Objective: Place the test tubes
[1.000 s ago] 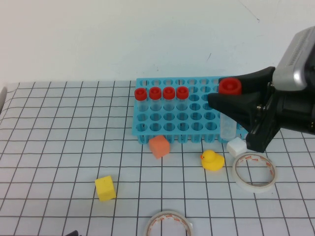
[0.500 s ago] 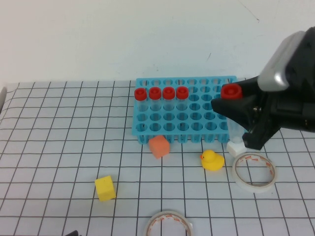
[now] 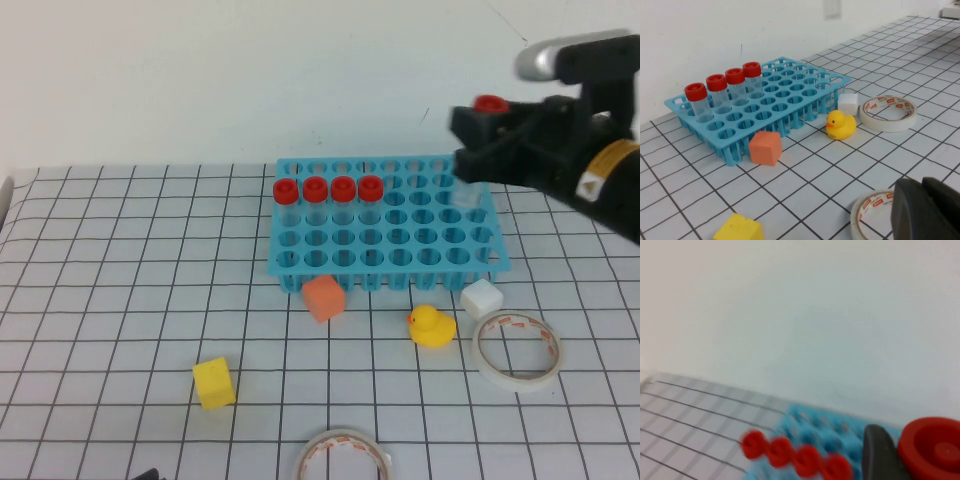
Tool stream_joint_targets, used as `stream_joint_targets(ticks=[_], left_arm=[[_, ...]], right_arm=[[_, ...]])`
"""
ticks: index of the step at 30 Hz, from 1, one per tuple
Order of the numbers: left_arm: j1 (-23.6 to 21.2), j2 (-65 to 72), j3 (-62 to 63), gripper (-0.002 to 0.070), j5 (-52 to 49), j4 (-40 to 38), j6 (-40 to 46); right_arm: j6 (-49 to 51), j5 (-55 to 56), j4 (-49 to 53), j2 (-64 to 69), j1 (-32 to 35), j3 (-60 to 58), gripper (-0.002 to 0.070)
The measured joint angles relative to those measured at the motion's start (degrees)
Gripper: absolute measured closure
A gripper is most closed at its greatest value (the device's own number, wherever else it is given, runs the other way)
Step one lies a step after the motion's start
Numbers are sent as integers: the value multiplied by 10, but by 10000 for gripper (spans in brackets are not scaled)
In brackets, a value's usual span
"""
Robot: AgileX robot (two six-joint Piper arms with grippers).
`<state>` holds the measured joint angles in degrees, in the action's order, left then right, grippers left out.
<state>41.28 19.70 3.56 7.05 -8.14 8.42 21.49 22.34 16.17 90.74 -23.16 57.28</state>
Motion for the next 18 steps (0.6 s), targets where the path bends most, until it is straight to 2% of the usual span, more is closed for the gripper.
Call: stream_joint_targets(ticks=[3, 6, 11, 18], left_arm=[[0, 0, 0, 675, 0, 0, 0], [0, 0, 0, 676, 0, 0, 0], [0, 0, 0, 676, 0, 0, 0], [0, 0, 0, 676, 0, 0, 0]], right_arm=[[5, 119, 68, 45, 0, 0, 404], [-35, 186, 78, 83, 0, 0, 404], [-97, 214, 40, 136, 0, 6, 404], [-110, 218, 20, 212, 0, 67, 404]])
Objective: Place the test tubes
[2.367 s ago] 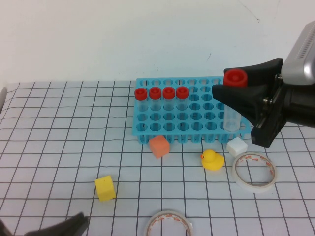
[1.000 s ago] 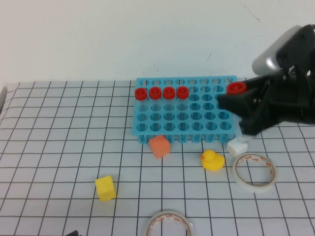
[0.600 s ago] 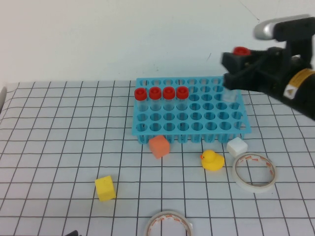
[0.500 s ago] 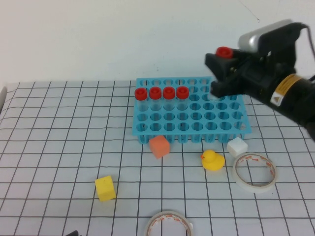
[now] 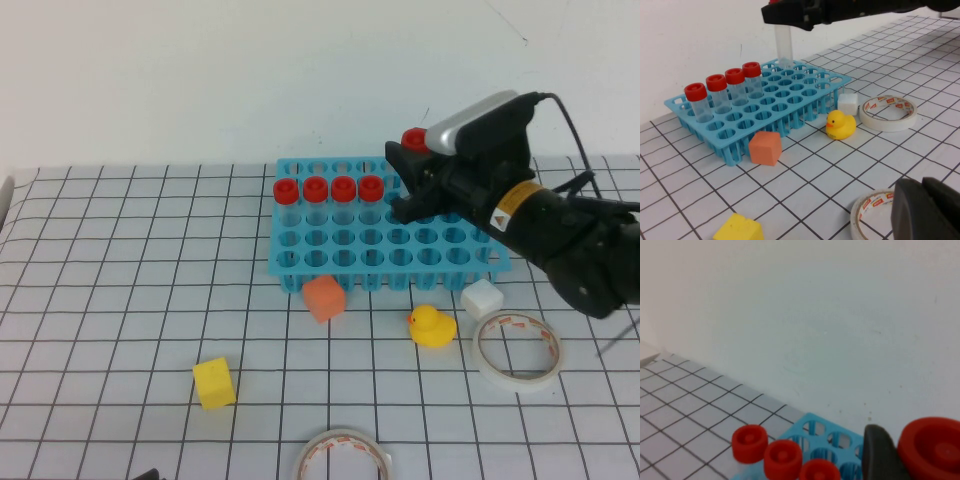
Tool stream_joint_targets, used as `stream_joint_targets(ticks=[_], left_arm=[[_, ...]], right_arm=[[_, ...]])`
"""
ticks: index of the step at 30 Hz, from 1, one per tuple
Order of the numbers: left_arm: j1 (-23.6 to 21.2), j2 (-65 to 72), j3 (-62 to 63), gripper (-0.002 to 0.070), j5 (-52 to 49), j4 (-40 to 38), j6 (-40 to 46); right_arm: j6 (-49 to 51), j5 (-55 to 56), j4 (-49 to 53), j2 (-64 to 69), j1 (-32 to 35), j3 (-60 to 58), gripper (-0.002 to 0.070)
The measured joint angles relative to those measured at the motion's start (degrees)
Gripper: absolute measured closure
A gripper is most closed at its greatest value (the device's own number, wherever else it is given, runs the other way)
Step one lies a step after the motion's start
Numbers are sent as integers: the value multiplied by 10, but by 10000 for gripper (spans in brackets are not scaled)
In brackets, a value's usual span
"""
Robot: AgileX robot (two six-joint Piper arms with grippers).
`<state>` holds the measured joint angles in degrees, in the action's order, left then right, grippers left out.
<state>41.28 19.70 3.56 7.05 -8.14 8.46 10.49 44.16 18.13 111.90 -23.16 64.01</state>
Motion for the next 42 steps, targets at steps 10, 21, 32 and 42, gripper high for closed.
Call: stream_joint_targets(ticks=[10, 21, 32, 42], left_arm=[[0, 0, 0, 676, 0, 0, 0], [0, 0, 0, 676, 0, 0, 0], [0, 0, 0, 676, 0, 0, 0], [0, 0, 0, 676, 0, 0, 0]], right_arm=[[0, 1, -2, 83, 0, 78, 404], [-7, 8, -44, 113, 0, 86, 404], [-8, 21, -49, 140, 0, 118, 404], [-24, 0, -49, 140, 0, 123, 405]])
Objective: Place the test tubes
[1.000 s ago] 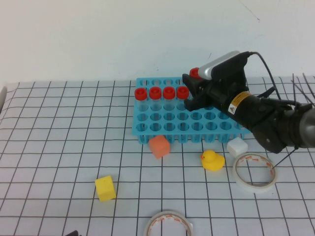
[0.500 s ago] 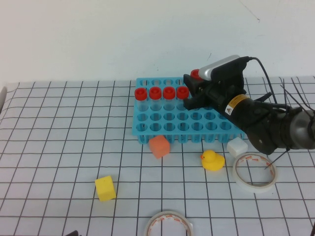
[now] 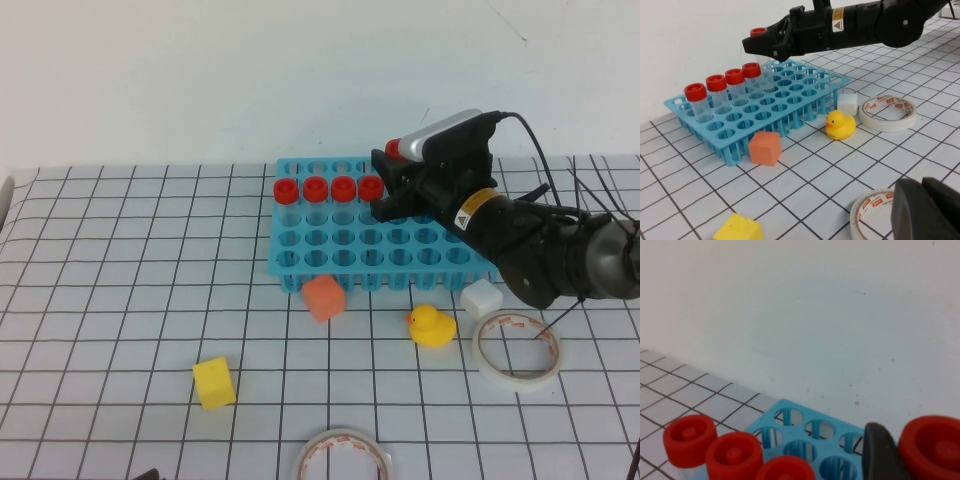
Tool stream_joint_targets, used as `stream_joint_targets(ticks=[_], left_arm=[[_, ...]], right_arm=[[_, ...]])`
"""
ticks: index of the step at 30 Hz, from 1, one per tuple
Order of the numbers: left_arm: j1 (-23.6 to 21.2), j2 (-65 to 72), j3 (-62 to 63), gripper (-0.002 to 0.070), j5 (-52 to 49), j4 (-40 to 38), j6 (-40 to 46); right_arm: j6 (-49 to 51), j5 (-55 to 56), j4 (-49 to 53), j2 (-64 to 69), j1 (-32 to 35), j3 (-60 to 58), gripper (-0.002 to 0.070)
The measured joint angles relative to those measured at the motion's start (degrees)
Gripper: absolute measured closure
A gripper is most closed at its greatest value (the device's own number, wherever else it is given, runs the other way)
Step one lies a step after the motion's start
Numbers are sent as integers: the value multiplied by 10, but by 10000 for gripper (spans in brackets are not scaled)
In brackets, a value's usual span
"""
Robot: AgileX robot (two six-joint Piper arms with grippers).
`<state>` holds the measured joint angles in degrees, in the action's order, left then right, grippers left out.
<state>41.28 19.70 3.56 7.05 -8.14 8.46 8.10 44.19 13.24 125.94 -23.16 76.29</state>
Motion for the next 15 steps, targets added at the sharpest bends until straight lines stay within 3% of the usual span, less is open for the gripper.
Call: stream_joint_targets(ticks=[15], left_arm=[[0, 0, 0, 676, 0, 0, 0]], right_arm=[[1, -57, 5, -22, -1, -1, 405]])
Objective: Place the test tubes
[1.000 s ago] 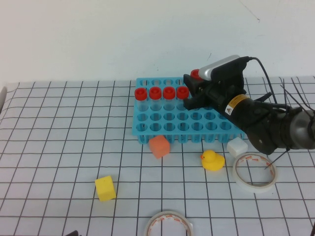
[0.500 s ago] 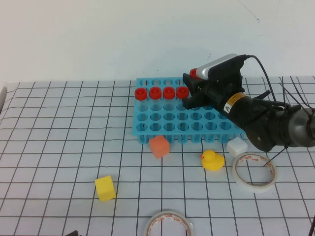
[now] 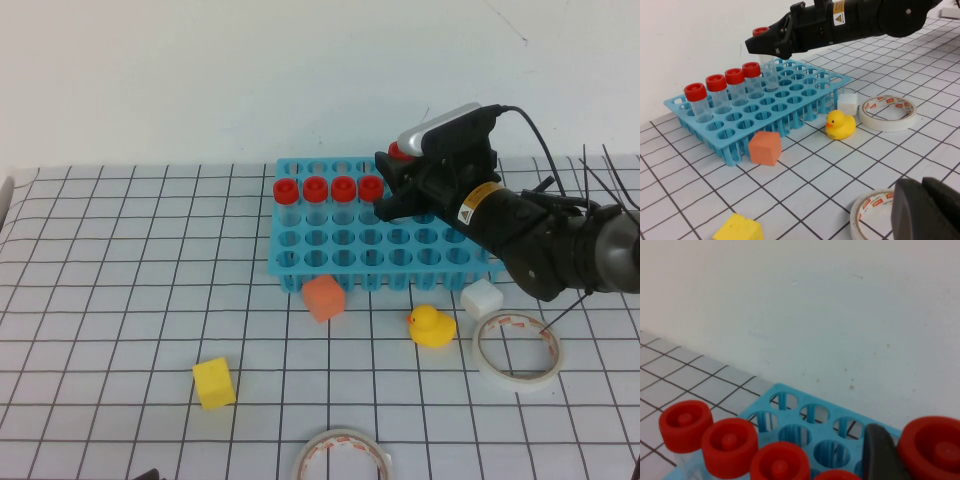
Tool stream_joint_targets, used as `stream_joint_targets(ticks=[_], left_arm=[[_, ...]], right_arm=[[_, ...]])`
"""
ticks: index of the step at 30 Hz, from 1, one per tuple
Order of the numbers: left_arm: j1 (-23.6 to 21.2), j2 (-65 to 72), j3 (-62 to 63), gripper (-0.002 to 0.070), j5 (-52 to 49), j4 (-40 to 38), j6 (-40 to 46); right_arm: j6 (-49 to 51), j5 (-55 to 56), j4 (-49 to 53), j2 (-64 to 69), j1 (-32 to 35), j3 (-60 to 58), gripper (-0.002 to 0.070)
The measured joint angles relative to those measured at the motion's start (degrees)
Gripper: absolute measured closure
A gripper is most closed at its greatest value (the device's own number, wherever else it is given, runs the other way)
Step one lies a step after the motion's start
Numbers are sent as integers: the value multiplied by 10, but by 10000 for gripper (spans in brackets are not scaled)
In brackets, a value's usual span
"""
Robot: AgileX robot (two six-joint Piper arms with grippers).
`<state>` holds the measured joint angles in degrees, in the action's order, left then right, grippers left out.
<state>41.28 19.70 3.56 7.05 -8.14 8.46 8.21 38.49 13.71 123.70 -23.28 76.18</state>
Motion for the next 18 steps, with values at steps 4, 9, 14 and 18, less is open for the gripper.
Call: stream_joint_targets(ticks=[4, 9, 14, 18], left_arm=[[0, 0, 0, 676, 0, 0, 0], [0, 0, 0, 676, 0, 0, 0], [0, 0, 0, 676, 0, 0, 0], [0, 0, 0, 676, 0, 0, 0]], right_arm=[[0, 5, 0, 0, -1, 0, 405], [0, 22, 3, 1, -7, -3, 405], [0, 35, 3, 5, -7, -8, 405], [-1, 45, -4, 5, -7, -15, 405]])
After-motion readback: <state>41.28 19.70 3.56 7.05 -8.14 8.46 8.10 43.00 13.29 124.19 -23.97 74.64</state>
